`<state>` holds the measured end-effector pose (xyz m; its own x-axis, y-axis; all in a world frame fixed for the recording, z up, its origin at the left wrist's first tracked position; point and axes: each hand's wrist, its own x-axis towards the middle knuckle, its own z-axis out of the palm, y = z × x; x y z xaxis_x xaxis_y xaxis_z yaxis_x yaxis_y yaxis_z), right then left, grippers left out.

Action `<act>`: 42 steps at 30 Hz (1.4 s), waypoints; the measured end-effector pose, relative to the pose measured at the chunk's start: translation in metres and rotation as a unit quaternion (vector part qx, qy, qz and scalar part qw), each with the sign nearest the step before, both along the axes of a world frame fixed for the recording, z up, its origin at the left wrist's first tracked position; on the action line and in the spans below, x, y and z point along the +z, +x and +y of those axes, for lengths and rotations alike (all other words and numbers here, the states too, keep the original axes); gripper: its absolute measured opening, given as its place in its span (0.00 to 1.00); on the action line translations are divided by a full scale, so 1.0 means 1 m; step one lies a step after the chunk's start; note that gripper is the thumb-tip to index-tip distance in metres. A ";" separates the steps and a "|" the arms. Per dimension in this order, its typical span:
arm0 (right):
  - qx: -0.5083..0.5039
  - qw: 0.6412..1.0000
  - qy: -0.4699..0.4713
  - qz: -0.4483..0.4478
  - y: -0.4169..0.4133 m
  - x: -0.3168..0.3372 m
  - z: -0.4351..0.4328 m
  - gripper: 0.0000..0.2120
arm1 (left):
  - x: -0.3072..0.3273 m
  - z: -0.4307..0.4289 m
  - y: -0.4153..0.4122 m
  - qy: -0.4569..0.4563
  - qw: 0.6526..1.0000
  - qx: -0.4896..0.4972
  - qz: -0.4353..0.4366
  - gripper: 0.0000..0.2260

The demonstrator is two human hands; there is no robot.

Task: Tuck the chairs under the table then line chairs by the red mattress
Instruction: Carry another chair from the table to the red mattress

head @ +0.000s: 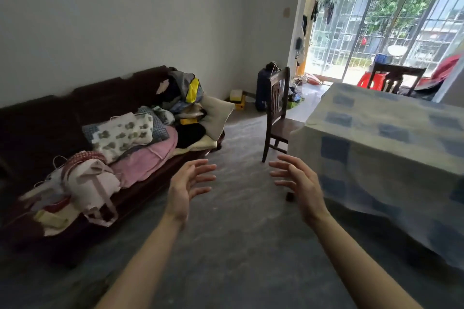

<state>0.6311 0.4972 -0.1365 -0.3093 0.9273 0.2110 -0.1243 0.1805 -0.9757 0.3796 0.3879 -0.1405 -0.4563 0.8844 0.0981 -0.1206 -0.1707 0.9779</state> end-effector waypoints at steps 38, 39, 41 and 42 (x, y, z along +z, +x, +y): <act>-0.187 0.980 -0.043 0.058 -0.345 -0.026 1.037 0.13 | 0.006 1.100 -0.381 -0.045 0.985 -0.152 -0.070 0.24; -0.204 0.976 -0.053 0.056 -0.347 -0.034 1.053 0.14 | -0.003 1.126 -0.384 -0.053 0.982 -0.165 -0.071 0.23; -0.237 0.968 -0.060 0.055 -0.352 -0.043 1.082 0.14 | -0.016 1.183 -0.389 -0.064 0.975 -0.197 -0.076 0.22; -0.258 0.963 -0.069 0.050 -0.355 -0.047 1.097 0.14 | -0.021 1.213 -0.389 -0.074 0.970 -0.220 -0.075 0.22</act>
<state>0.2764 1.5943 -0.1830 0.2142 0.9734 0.0806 -0.1467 0.1137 -0.9826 -0.0099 1.6008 -0.1613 -0.0301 0.9960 -0.0839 -0.2923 0.0715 0.9536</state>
